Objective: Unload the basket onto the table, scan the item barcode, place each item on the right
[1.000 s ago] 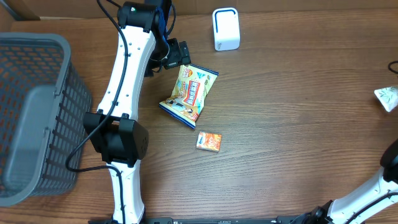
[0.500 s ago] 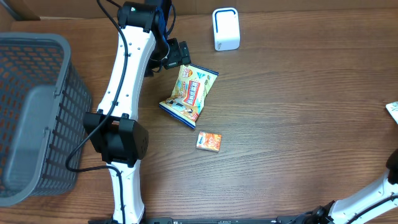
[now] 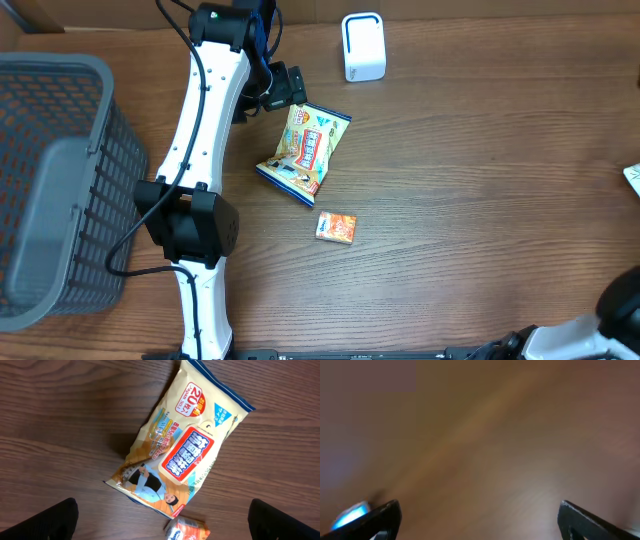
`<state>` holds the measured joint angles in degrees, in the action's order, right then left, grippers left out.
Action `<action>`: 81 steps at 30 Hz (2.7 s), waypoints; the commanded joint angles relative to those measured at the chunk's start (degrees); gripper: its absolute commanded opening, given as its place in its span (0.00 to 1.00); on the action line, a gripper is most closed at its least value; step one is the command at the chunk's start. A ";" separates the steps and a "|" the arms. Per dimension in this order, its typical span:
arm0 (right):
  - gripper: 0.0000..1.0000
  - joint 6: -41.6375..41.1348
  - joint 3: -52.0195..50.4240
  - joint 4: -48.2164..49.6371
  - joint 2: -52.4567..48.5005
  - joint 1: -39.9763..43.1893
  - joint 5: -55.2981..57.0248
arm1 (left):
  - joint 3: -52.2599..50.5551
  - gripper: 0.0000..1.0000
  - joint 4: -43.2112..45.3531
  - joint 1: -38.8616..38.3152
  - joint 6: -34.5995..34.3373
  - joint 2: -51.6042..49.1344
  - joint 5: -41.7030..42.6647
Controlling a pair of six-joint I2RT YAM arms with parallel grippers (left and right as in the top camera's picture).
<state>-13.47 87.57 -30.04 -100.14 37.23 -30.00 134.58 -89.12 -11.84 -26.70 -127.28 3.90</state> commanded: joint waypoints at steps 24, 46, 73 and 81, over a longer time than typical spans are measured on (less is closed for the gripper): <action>1.00 -9.29 -2.78 -6.78 -3.28 -40.59 1.86 | -0.24 1.00 1.62 0.17 -0.76 1.03 0.61; 1.00 -9.25 -2.78 -9.57 -3.41 -42.16 1.95 | -27.12 0.89 13.53 2.45 15.65 1.01 7.80; 1.00 -9.05 -3.04 -10.16 -3.56 -42.16 1.95 | -39.41 0.04 21.81 -10.49 21.53 1.09 16.50; 1.00 -9.09 -6.29 -6.67 -3.56 -42.16 1.97 | -28.17 0.09 16.28 -10.36 20.22 1.09 14.47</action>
<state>-22.50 83.20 -37.91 -103.57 -4.71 -28.23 101.73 -72.69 -22.41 -5.85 -126.87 19.94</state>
